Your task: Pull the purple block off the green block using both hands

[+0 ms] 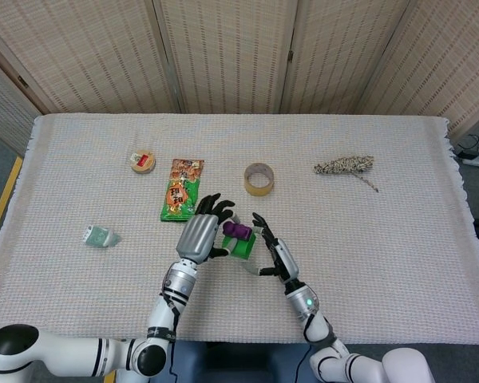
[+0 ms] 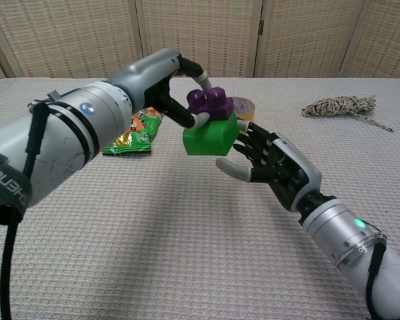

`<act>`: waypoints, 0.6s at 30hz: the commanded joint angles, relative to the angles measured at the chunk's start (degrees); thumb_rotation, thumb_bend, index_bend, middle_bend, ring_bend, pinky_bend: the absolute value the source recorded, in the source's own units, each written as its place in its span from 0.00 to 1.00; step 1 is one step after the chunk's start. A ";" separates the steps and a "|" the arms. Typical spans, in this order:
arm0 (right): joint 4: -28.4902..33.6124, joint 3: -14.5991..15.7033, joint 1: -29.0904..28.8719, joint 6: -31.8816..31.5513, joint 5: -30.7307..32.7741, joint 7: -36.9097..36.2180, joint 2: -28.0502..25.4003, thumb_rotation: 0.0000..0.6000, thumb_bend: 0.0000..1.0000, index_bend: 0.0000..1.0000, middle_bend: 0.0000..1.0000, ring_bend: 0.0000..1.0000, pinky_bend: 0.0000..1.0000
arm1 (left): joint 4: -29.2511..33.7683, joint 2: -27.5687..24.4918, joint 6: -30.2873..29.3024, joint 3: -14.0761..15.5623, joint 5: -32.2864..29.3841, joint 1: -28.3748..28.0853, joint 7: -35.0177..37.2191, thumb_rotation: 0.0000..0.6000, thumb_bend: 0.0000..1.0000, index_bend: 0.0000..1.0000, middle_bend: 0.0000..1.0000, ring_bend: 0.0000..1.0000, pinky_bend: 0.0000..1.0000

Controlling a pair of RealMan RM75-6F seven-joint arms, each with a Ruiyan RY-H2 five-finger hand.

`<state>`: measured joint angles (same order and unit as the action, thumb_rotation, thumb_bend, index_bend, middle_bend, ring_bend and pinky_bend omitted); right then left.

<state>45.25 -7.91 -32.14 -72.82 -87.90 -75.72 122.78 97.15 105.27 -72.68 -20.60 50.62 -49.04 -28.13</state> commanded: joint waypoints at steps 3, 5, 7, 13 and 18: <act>-1.37 -1.16 0.12 -0.60 1.02 -1.36 1.22 1.00 0.27 0.29 0.00 0.00 0.01 | -0.31 1.15 -0.36 0.70 0.96 0.09 0.22 1.00 0.48 0.75 0.25 0.04 0.00; -2.07 -0.85 0.45 -0.70 1.03 -1.75 1.60 1.00 0.27 0.29 0.00 0.00 0.01 | -0.37 1.38 -0.57 0.90 1.40 0.19 0.24 1.00 0.48 0.75 0.25 0.04 0.00; -2.55 -0.60 0.65 -0.83 0.94 -2.21 1.87 1.00 0.27 0.29 0.00 0.00 0.01 | -0.44 1.55 -0.69 0.97 1.68 0.27 0.32 1.00 0.48 0.75 0.25 0.04 0.00; -6.37 0.64 1.92 -2.11 0.43 -4.63 3.92 1.00 0.27 0.30 0.00 0.01 0.01 | -0.27 2.29 -1.24 0.91 2.59 0.59 0.51 1.00 0.48 0.75 0.25 0.04 0.00; -4.45 -2.08 -0.79 -1.08 1.09 -3.45 3.64 1.00 0.27 0.40 0.02 0.03 0.02 | -0.12 2.77 -1.55 1.05 3.37 0.84 0.44 1.00 0.48 0.75 0.26 0.04 0.00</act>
<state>39.99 -9.22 -32.32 -74.28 -87.08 -79.68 126.60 97.02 108.02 -74.21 -19.54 53.97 -48.22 -27.69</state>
